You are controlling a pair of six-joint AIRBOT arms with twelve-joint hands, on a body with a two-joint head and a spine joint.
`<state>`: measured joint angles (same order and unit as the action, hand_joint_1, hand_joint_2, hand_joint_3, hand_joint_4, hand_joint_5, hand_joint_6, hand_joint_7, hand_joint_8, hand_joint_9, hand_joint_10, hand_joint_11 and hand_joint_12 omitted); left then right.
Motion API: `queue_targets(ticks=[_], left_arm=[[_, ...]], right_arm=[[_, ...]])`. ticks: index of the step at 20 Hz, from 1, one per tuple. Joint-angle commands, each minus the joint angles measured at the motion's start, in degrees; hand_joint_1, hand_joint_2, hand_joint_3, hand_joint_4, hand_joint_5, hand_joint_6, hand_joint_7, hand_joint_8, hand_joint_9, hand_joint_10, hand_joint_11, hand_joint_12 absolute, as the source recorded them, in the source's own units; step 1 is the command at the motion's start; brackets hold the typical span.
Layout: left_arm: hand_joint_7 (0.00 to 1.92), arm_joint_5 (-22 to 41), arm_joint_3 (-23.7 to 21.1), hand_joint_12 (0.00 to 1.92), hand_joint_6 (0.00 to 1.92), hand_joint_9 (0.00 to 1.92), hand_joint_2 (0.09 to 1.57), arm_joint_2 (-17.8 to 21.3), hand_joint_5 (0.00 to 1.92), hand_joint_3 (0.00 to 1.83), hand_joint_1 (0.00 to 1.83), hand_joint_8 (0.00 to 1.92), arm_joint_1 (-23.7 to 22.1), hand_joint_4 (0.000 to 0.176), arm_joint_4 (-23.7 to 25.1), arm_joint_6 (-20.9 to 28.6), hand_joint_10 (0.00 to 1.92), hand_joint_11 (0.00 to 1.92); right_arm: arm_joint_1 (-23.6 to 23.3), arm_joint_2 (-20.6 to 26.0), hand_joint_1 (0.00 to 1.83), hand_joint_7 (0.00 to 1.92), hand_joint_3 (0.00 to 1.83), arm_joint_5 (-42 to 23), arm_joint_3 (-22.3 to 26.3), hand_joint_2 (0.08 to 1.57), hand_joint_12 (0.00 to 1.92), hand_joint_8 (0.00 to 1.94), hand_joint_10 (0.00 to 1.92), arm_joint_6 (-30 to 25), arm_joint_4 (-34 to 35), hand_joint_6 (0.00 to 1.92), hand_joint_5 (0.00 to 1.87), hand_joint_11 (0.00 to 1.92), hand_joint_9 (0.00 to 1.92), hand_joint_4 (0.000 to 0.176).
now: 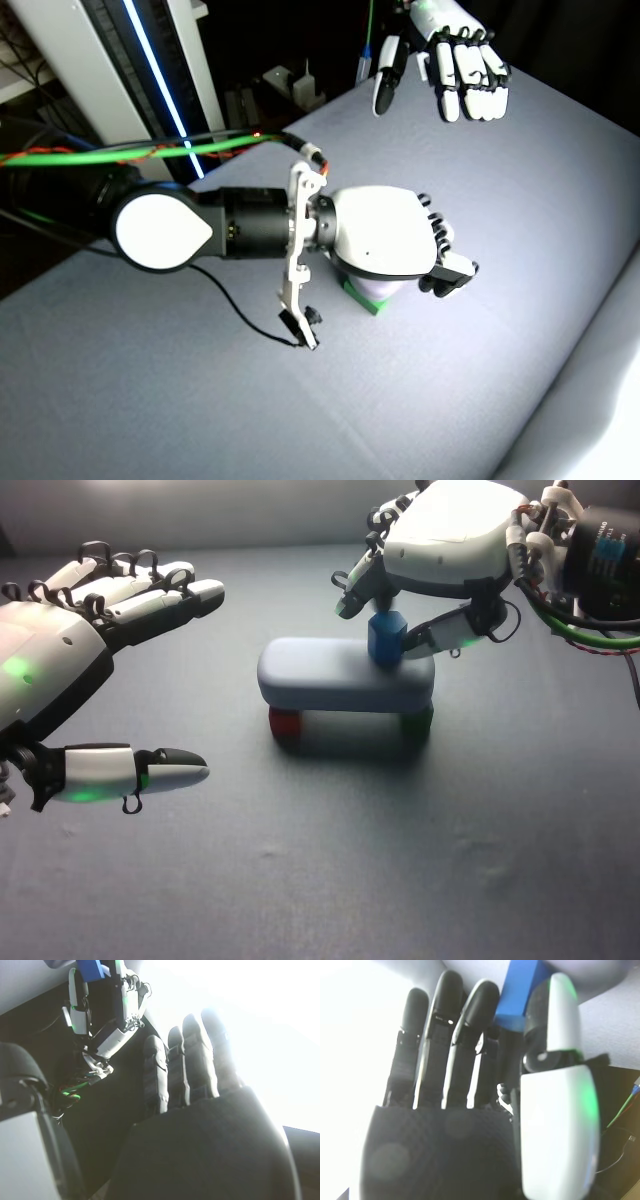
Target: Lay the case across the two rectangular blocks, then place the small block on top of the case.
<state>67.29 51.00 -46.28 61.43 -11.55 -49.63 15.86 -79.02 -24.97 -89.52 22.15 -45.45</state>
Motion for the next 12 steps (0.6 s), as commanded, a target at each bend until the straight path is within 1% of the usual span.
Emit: queue_targets(ticks=[1, 2, 3, 4, 5, 6, 7, 8, 9, 10, 11, 12], left_arm=[[0.23, 6.78, 0.25, 0.66, 0.00, 0.24, 0.89, -0.22, 0.31, 0.00, 0.84, 0.00, -0.80, 0.047, 0.25, 0.22, 0.00, 0.00], [0.23, 6.77, 0.25, 0.66, 0.00, 0.24, 0.89, -0.24, 0.31, 0.00, 0.83, 0.00, -0.80, 0.048, 0.25, 0.24, 0.00, 0.00], [0.22, 6.77, 0.25, 0.63, 0.00, 0.23, 0.90, -0.24, 0.30, 0.00, 0.83, 0.00, -0.80, 0.055, 0.25, 0.27, 0.00, 0.00], [0.22, 6.77, 0.25, 0.63, 0.00, 0.23, 0.90, -0.24, 0.30, 0.00, 0.83, 0.00, -0.80, 0.055, 0.25, 0.27, 0.00, 0.00], [0.22, 6.77, 0.25, 0.62, 0.00, 0.23, 0.90, -0.24, 0.30, 0.00, 0.83, 0.00, -0.80, 0.049, 0.25, 0.28, 0.00, 0.00], [0.23, 6.77, 0.25, 0.64, 0.00, 0.24, 0.90, -0.24, 0.31, 0.00, 0.84, 0.00, -0.80, 0.051, 0.24, 0.30, 0.00, 0.00], [0.23, 6.78, 0.24, 0.64, 0.00, 0.24, 0.90, -0.24, 0.31, 0.00, 0.85, 0.00, -0.80, 0.046, 0.24, 0.31, 0.00, 0.00], [0.23, 6.81, 0.24, 0.66, 0.00, 0.25, 0.89, -0.24, 0.32, 0.00, 0.86, 0.00, -0.80, 0.046, 0.24, 0.32, 0.01, 0.00], [0.23, 6.85, 0.23, 0.66, 0.00, 0.25, 0.89, -0.24, 0.32, 0.00, 0.86, 0.00, -0.80, 0.046, 0.23, 0.35, 0.01, 0.00], [0.23, 6.91, 0.22, 0.63, 0.00, 0.23, 0.89, -0.21, 0.32, 0.00, 0.86, 0.00, -0.80, 0.049, 0.22, 0.40, 0.01, 0.00], [0.22, 7.05, 0.19, 0.61, 0.00, 0.23, 0.89, -0.20, 0.32, 0.00, 0.86, 0.00, -0.79, 0.047, 0.17, 0.43, 0.00, 0.00], [0.22, 7.13, 0.17, 0.57, 0.00, 0.21, 0.90, -0.20, 0.32, 0.00, 0.87, 0.00, -0.78, 0.042, 0.13, 0.43, 0.00, 0.00]], right_arm=[[-0.40, 0.18, 1.16, 1.00, 0.00, -4.51, -0.19, 1.00, 1.41, 0.23, 0.51, 0.20, 1.81, 0.00, 0.80, 0.35, 0.85, 0.000], [-0.40, 0.18, 1.16, 1.02, 0.00, -4.51, -0.19, 1.00, 1.42, 0.22, 0.52, 0.20, 1.81, 0.00, 0.81, 0.38, 0.86, 0.000], [-0.40, 0.18, 1.13, 1.02, 0.00, -4.51, -0.18, 1.00, 1.46, 0.19, 0.56, 0.20, 1.81, 0.00, 0.81, 0.44, 0.86, 0.000], [-0.40, 0.18, 1.13, 1.02, 0.00, -4.51, -0.16, 1.00, 1.46, 0.19, 0.56, 0.20, 1.81, 0.00, 0.81, 0.44, 0.86, 0.000], [-0.40, 0.18, 1.13, 1.02, 0.00, -4.51, -0.07, 1.00, 1.46, 0.18, 0.57, 0.20, 1.81, 0.00, 0.80, 0.43, 0.85, 0.000], [-0.40, 0.18, 1.14, 1.02, 0.00, -4.51, -0.02, 1.00, 1.48, 0.17, 0.60, 0.20, 1.81, 0.00, 0.80, 0.43, 0.84, 0.000], [-0.40, 0.19, 1.14, 1.02, 0.00, -4.51, 0.12, 0.99, 1.48, 0.17, 0.61, 0.20, 1.82, 0.00, 0.80, 0.44, 0.83, 0.000], [-0.40, 0.19, 1.07, 0.97, 0.00, -4.52, 0.29, 0.97, 1.48, 0.13, 0.64, 0.20, 1.82, 0.00, 0.74, 0.51, 0.79, 0.000], [-0.40, 0.19, 1.07, 0.97, 0.00, -4.52, 0.59, 0.97, 1.48, 0.13, 0.64, 0.20, 1.83, 0.00, 0.74, 0.51, 0.79, 0.000], [-0.40, 0.19, 0.98, 0.88, 0.00, -4.53, 1.01, 0.96, 1.52, 0.09, 0.78, 0.20, 1.83, 0.00, 0.64, 0.31, 0.60, 0.008], [-0.42, 0.24, 0.93, 0.75, 0.00, -4.56, 1.59, 0.95, 1.48, 0.04, 0.72, 0.20, 1.84, 0.00, 0.55, 0.18, 0.50, 0.020], [-0.58, 0.24, 0.87, 0.62, 0.00, -4.66, 1.84, 0.94, 1.41, 0.01, 0.60, 0.20, 1.88, 0.00, 0.47, 0.14, 0.45, 0.033]])
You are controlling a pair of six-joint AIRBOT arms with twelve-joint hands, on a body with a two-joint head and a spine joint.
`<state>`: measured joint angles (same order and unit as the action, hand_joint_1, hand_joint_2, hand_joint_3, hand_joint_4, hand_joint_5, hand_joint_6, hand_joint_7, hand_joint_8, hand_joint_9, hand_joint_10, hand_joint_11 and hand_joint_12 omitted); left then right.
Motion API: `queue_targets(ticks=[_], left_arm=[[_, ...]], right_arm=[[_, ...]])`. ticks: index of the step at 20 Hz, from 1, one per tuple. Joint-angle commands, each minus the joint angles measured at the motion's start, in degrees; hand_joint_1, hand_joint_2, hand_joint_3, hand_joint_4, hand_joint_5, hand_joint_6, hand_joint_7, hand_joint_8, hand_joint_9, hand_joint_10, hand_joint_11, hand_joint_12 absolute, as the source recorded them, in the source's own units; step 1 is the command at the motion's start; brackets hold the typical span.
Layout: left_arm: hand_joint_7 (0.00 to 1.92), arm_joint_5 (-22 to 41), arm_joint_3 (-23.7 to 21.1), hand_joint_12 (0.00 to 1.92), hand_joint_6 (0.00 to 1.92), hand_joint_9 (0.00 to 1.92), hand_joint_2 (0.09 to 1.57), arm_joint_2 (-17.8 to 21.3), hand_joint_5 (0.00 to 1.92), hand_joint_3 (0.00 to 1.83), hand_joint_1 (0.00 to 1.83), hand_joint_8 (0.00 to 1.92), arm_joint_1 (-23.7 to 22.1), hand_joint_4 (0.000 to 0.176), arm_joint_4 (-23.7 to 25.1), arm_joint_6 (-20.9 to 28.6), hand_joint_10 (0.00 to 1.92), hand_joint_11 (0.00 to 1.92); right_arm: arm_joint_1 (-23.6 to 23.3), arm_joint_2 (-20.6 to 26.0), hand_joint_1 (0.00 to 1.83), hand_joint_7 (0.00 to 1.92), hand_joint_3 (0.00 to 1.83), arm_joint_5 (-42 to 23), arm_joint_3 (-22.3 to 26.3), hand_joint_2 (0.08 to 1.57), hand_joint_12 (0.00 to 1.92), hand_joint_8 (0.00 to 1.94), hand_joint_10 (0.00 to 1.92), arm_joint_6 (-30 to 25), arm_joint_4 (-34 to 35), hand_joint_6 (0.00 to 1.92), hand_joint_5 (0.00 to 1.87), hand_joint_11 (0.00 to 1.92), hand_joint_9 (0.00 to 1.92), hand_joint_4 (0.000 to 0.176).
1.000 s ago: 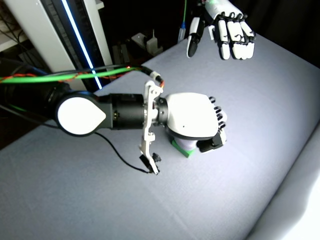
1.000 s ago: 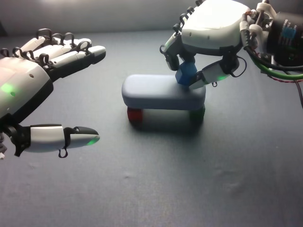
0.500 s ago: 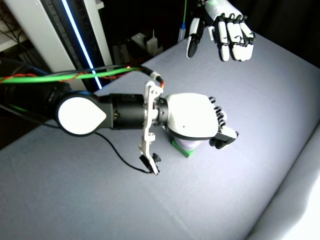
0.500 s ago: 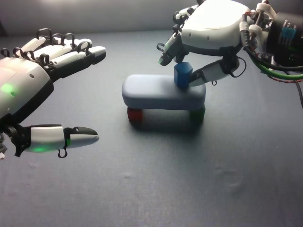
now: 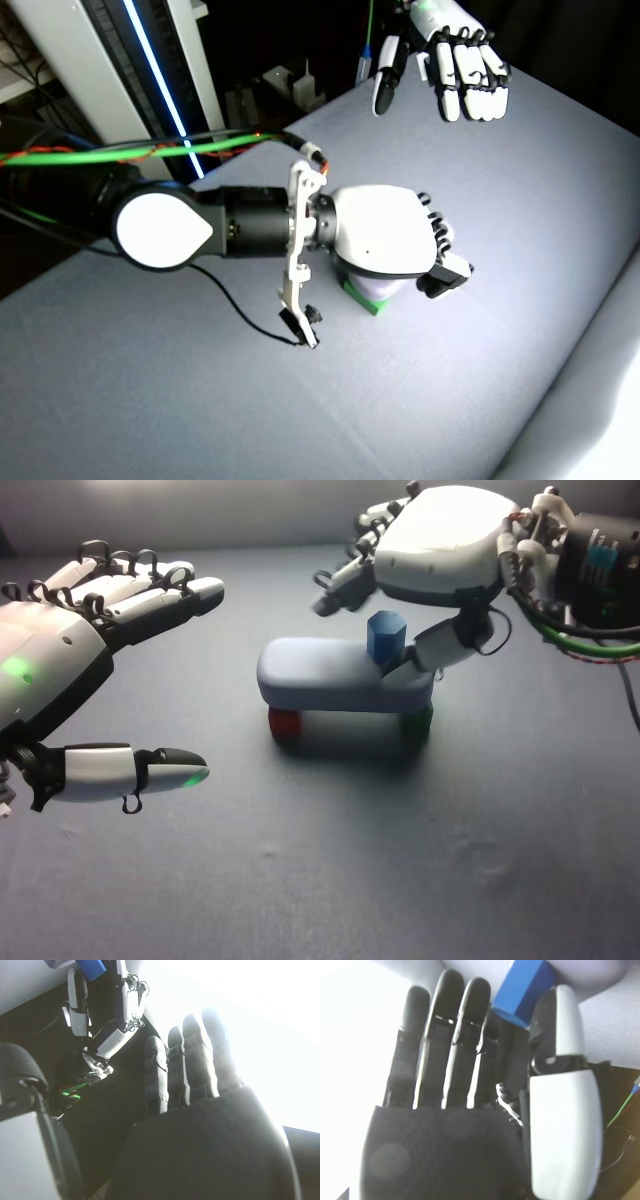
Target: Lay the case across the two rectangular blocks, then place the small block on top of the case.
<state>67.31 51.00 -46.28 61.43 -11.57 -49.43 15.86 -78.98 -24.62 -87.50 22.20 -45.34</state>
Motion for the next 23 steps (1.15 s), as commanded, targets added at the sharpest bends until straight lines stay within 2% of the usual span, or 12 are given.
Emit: queue_targets(ticks=[1, 5, 7, 8, 10, 12, 13, 15, 18, 20, 21, 23], left_arm=[[0.22, 7.24, 0.15, 0.60, 0.00, 0.22, 0.90, -0.20, 0.31, 0.00, 0.85, 0.00, -0.75, 0.045, 0.10, 0.24, 0.00, 0.00], [0.24, 8.83, -0.33, 0.66, 0.00, 0.26, 0.90, 0.24, 0.33, 0.00, 0.87, 0.00, -0.36, 0.025, -0.38, 0.24, 0.00, 0.00], [0.26, 10.38, -0.65, 0.65, 0.00, 0.25, 0.90, 0.75, 0.34, 0.00, 0.87, 0.01, 0.00, 0.018, -0.97, 0.24, 0.00, 0.00], [0.27, 10.97, -0.66, 0.67, 0.00, 0.26, 0.89, 0.83, 0.34, 0.00, 0.90, 0.01, 0.10, 0.013, -1.24, 0.24, 0.00, 0.00], [0.29, 12.93, -0.67, 0.90, 0.00, 0.28, 0.89, 1.04, 0.37, 0.00, 0.93, 0.00, 0.40, 0.000, -1.99, 0.36, 0.01, 0.00], [0.25, 14.48, -0.69, 0.74, 0.00, 0.27, 0.91, 1.37, 0.31, 0.00, 0.88, 0.00, 0.78, 0.016, -2.57, 1.07, 0.00, 0.00], [0.25, 14.81, -0.69, 0.74, 0.00, 0.27, 0.91, 1.44, 0.31, 0.00, 0.88, 0.00, 0.94, 0.016, -2.66, 1.28, 0.00, 0.00], [0.22, 15.90, -0.78, 0.77, 0.00, 0.23, 0.92, 1.79, 0.22, 0.00, 0.81, 0.00, 1.37, 0.083, -3.03, 1.54, 0.00, 0.00], [0.13, 18.45, -0.56, 0.82, 0.00, 0.16, 0.92, 1.96, 0.11, 0.00, 0.85, 0.00, 2.30, 0.079, -4.17, 3.13, 0.00, 0.00], [0.07, 20.02, -0.28, 0.72, 0.00, 0.10, 0.95, 1.85, 0.03, 0.01, 0.74, 0.00, 3.10, 0.109, -4.53, 4.65, 0.00, 0.00], [0.06, 21.12, -0.31, 0.77, 0.00, 0.09, 1.02, 1.81, 0.01, 0.03, 0.51, 0.00, 3.78, 0.102, -4.68, 5.41, 0.00, 0.00], [0.09, 22.46, -0.39, 0.88, 0.01, 0.12, 1.06, 1.57, 0.03, 0.03, 0.34, 0.01, 5.15, 0.116, -5.08, 6.71, 0.01, 0.00]], right_arm=[[-0.82, 0.87, 0.83, 0.49, 0.00, -5.66, 0.37, 0.93, 1.36, 0.00, 0.43, 0.16, 2.22, 0.00, 0.38, 0.13, 0.43, 0.070], [-0.82, 4.90, 0.78, 0.24, 0.00, -10.72, 3.02, 0.88, 1.15, 0.00, 0.06, 0.21, 7.10, 0.00, 0.16, 0.00, 0.31, 0.137], [-0.10, 9.43, 0.77, 0.19, 0.00, -15.16, 5.41, 0.88, 0.96, 0.01, 0.02, 0.57, 10.93, 0.00, 0.14, 0.00, 0.25, 0.127], [0.72, 11.00, 0.78, 0.19, 0.00, -16.89, 6.43, 0.90, 0.89, 0.00, 0.01, 0.96, 12.81, 0.00, 0.14, 0.00, 0.24, 0.088], [5.24, 15.47, 0.80, 0.15, 0.00, -23.62, 9.26, 0.91, 0.55, 0.00, 0.01, 2.37, 20.14, 0.00, 0.13, 0.00, 0.15, 0.110], [10.33, 19.18, 0.78, 0.16, 0.00, -30.62, 11.82, 0.93, 0.37, 0.00, 0.00, 2.45, 26.25, 0.00, 0.12, 0.00, 0.12, 0.081], [11.81, 20.23, 0.78, 0.16, 0.00, -32.16, 12.57, 0.93, 0.37, 0.00, 0.00, 2.45, 27.55, 0.00, 0.12, 0.00, 0.12, 0.081], [15.99, 21.86, 0.76, 0.18, 0.00, -36.93, 14.34, 0.94, 0.48, 0.01, 0.02, 2.65, 31.59, 0.00, 0.12, 0.00, 0.18, 0.086], [25.94, 23.78, 0.81, 0.24, 0.00, -47.98, 17.61, 0.94, 0.48, 0.00, 0.01, 2.81, 40.32, 0.00, 0.17, 0.00, 0.24, 0.073], [31.33, 24.23, 0.90, 0.22, 0.01, -54.39, 19.44, 1.08, 0.60, 0.00, 0.01, 2.81, 44.35, 0.00, 0.21, 0.00, 0.24, 0.028], [34.78, 24.95, 0.69, 0.33, 0.00, -58.71, 20.80, 1.21, 0.86, 0.00, 0.02, 2.82, 46.76, 0.00, 0.26, 0.02, 0.39, 0.002], [40.62, 26.14, 0.54, 0.37, 0.00, -65.92, 23.27, 1.27, 1.02, 0.00, 0.02, 2.89, 51.14, 0.00, 0.24, 0.00, 0.44, 0.001]])
